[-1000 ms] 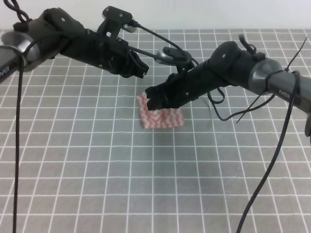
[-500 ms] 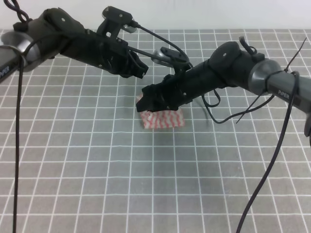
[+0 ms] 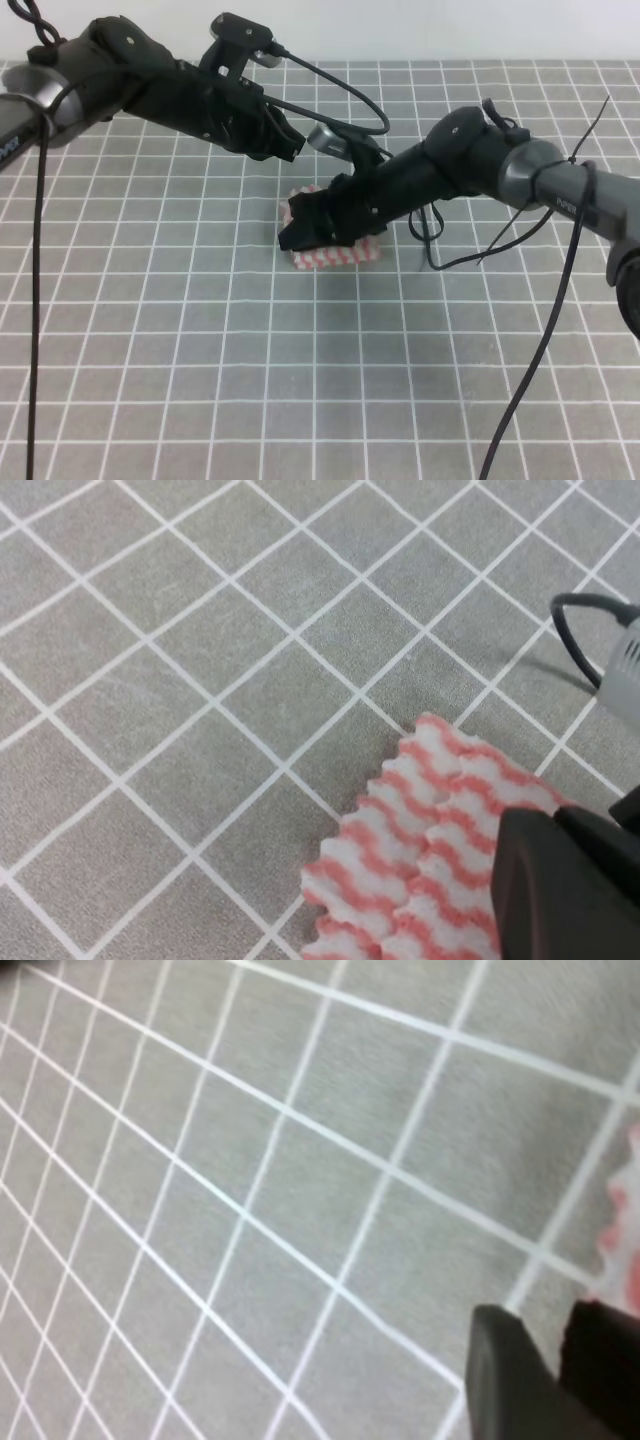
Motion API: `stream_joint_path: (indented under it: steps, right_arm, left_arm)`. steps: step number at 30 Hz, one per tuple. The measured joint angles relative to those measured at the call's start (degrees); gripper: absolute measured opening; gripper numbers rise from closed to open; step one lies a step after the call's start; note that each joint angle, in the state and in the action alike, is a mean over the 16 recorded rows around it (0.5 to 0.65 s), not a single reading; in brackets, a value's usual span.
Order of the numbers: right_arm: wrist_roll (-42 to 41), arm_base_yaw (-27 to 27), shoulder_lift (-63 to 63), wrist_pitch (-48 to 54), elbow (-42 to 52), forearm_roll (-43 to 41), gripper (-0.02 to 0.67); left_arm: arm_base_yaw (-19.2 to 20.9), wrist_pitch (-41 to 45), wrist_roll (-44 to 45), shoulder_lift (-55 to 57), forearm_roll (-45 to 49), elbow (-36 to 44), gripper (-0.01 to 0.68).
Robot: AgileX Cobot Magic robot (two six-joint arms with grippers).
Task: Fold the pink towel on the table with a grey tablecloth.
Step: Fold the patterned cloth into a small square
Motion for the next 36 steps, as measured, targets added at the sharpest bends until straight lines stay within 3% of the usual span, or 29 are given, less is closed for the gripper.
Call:
stream_joint_path:
  steps: [10, 19, 36]
  right_arm:
    - [3.2, -2.2, -0.8, 5.1, -6.8, -11.4, 0.025]
    - [8.6, -3.8, 0.6, 6.9, -9.3, -24.8, -0.013]
    - [9.1, -5.5, -3.6, 6.6, -11.0, -26.8, -0.017]
  left_arm:
    - [0.3, 1.7, 0.0, -0.2, -0.4, 0.0, -0.001]
    - [-1.2, 6.1, 0.1, 0.9, 0.7, 0.0, -0.001]
    - [-5.7, 10.9, -7.5, 6.4, 14.9, 0.0, -0.001]
